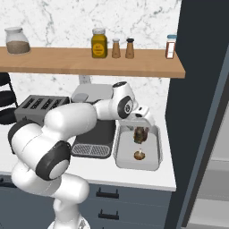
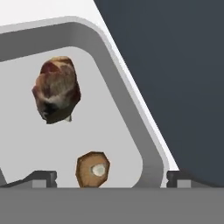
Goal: Place one mushroom and one steak in each tupperware on the nearby counter, to pack two identical lunches.
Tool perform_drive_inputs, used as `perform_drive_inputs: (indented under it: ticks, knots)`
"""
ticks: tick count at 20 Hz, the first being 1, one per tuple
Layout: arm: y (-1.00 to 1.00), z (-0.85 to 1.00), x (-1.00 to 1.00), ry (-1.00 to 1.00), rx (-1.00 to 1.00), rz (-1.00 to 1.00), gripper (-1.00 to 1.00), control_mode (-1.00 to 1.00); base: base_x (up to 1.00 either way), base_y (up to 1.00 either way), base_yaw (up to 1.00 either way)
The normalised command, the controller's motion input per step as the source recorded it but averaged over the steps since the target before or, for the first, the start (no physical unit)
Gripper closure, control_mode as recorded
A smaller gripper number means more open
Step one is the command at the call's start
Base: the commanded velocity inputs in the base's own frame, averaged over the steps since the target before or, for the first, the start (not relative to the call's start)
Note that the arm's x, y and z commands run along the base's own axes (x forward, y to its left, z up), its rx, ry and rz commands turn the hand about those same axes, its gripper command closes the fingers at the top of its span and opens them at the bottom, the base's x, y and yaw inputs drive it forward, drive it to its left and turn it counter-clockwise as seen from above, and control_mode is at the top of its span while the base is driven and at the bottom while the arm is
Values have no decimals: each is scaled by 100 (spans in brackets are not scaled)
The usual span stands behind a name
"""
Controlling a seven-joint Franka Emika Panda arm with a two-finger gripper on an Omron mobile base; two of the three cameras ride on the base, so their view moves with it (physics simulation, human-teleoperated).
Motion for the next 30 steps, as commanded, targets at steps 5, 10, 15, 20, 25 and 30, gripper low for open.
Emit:
perform_drive_inputs:
  ticks: [5, 10, 15, 20, 25, 30]
  knots:
    - [-8, -1, -6, 0, 9, 0, -100, -100, 0, 0, 0]
    - [16, -7, -78, -15, 3, 0, -100, -100, 0, 0, 0]
    - [76, 2, -89, -30, 6, 7, -100, -100, 0, 0, 0]
    - [100, 52, -78, -12, 0, 8, -100, -100, 0, 0, 0]
    - [100, 90, -71, -1, -1, 15, -100, -100, 0, 0, 0]
    - [100, 10, -40, -1, 0, 22, -100, -100, 0, 0, 0]
